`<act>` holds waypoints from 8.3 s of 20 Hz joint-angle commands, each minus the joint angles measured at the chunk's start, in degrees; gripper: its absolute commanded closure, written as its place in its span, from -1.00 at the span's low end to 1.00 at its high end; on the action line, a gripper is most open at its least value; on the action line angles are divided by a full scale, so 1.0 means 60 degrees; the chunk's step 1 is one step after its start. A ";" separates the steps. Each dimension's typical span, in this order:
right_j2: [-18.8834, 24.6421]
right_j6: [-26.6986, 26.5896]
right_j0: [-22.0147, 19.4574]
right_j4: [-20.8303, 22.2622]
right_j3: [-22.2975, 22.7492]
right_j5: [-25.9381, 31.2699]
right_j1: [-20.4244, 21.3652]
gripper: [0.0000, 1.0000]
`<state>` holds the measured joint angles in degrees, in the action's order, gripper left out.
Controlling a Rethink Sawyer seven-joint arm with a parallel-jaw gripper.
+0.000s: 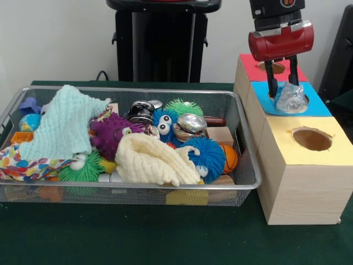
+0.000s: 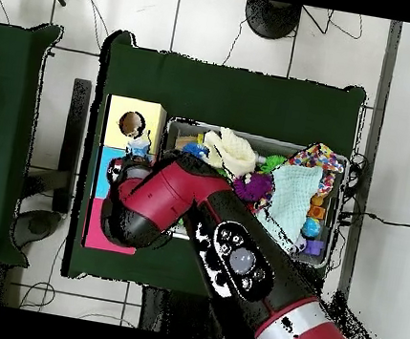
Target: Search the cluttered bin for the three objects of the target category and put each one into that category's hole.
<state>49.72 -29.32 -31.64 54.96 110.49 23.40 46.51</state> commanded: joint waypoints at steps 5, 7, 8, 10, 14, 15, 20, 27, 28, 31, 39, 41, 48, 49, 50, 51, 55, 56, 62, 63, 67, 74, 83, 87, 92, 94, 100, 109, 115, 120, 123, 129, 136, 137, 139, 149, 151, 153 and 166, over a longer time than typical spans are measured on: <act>-0.1076 0.2071 0.0145 0.0863 -0.0563 -0.0754 -0.0694 1.00; -0.0978 0.1936 0.0089 0.0616 -0.0521 -0.0652 -0.0618 1.00; -0.0949 0.1941 0.0104 0.0513 -0.0472 -0.0591 -0.0542 1.00; -0.0887 0.1958 0.0142 0.0314 -0.0415 -0.0448 -0.0420 1.00; -0.0997 0.2153 0.0375 0.0277 -0.0510 -0.0389 -0.0429 1.00; -0.1013 0.2201 0.0426 0.0260 -0.0489 -0.0386 -0.0418 1.00; -0.1020 0.2185 0.0391 0.0070 -0.0258 -0.0273 -0.0356 1.00; -0.1191 0.2176 0.0370 0.0145 -0.0073 -0.0281 -0.0383 1.00; -0.1227 0.2164 0.0375 0.0197 -0.0091 -0.0297 -0.0423 1.00; -0.1189 0.1980 0.0282 0.0226 -0.0174 -0.0241 -0.0484 1.00; -0.1067 0.1743 0.0184 0.0160 -0.0042 -0.0084 -0.0496 1.00; -0.1040 0.1610 0.0103 0.0177 0.0029 -0.0035 -0.0497 1.00; -0.0950 0.1162 -0.0114 0.0255 0.0080 0.0165 -0.0568 1.00; -0.0925 0.1111 -0.0141 0.0248 0.0087 0.0192 -0.0566 1.00; -0.0884 0.1019 -0.0201 0.0224 0.0115 0.0247 -0.0558 1.00; -0.0849 0.0949 -0.0240 0.0203 0.0126 0.0296 -0.0541 1.00; -0.0595 0.0604 -0.0501 0.0004 0.0218 0.0495 -0.0571 1.00; -0.0572 0.0601 -0.0532 -0.0010 0.0273 0.0487 -0.0540 1.00; -0.0365 0.0377 -0.0725 -0.0298 0.0633 0.0836 -0.0441 1.00; -0.0362 0.0426 -0.0688 -0.0289 0.0627 0.0810 -0.0479 1.00; -0.0458 0.0692 -0.0515 -0.0250 0.0758 0.0708 -0.0515 1.00; -0.0616 0.1240 -0.0050 -0.0459 0.0815 0.0710 -0.0366 1.00; -0.1125 0.1759 0.0364 -0.0170 0.1021 0.0357 -0.0362 1.00; -0.1426 0.1965 0.0580 0.0073 0.0963 0.0132 -0.0428 1.00; -0.1765 0.2174 0.0832 0.0288 0.0832 -0.0236 -0.0527 1.00; -0.1895 0.2264 0.0935 0.0345 0.0788 -0.0421 -0.0551 1.00; -0.2163 0.2370 0.1119 0.0458 0.0662 -0.0853 -0.0555 1.00; -0.1458 0.1837 0.0595 -0.0524 0.1008 -0.0629 -0.0165 -1.00; -0.0706 0.1406 0.0046 -0.1317 0.1334 -0.0224 0.0271 -1.00; -0.0169 0.0986 -0.0380 -0.1921 0.1648 0.0188 0.0728 -1.00; 0.0229 0.0838 -0.0646 -0.2289 0.1844 0.0357 0.0915 -1.00; -0.0226 0.1447 -0.0147 -0.1809 0.1704 -0.0113 0.0695 -1.00; -0.0371 0.1751 0.0128 -0.1887 0.1737 -0.0242 0.0808 -1.00; -0.0337 0.1692 0.0094 -0.1938 0.1724 -0.0187 0.0816 -1.00; -0.0217 0.1530 -0.0062 -0.2138 0.1673 0.0013 0.0874 -1.00; -0.1791 0.2844 0.0109 -0.4093 0.0065 0.2117 0.1453 -1.00; -0.1957 0.3156 0.0116 -0.4640 -0.0221 0.2384 0.1387 -1.00; -0.1917 0.3276 -0.0050 -0.5209 -0.0345 0.2486 0.1402 -1.00; -0.5104 0.7798 0.1320 -0.8044 -0.1700 0.2444 0.0657 -1.00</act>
<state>28.67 -7.12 -26.04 9.30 107.07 31.56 52.94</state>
